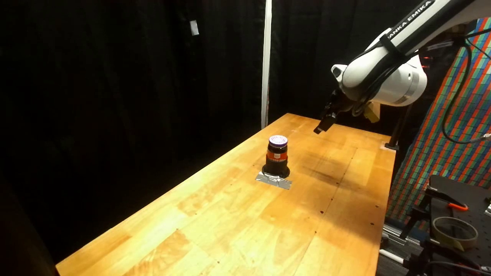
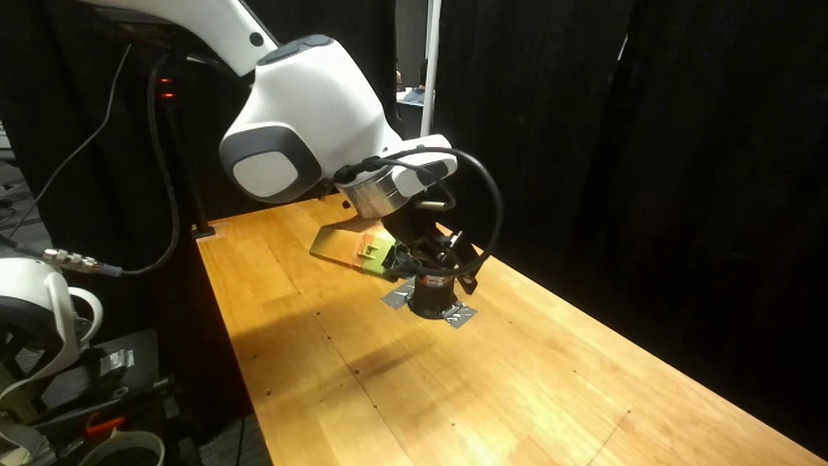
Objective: Place the band over the brown cup
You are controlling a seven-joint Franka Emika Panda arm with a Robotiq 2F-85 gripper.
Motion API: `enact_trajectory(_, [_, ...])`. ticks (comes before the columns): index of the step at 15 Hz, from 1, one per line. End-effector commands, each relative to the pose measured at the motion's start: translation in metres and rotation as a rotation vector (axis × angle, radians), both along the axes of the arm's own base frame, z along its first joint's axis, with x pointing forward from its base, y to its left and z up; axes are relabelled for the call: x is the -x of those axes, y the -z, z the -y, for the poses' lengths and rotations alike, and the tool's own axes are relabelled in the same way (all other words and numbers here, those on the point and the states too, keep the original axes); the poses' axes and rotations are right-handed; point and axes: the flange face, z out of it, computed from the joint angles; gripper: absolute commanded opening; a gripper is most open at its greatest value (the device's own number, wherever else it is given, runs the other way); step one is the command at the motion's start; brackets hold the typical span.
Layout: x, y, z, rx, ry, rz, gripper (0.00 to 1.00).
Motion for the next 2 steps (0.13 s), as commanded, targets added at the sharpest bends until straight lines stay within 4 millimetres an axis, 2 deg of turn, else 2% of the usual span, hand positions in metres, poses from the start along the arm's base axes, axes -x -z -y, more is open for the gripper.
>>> enact_trajectory(1, [-0.019,-0.041,-0.013,0.015,0.006,-0.016,1.00])
enact_trajectory(2, [-0.023,-0.056,-0.020,0.011,0.028,-0.023,1.00])
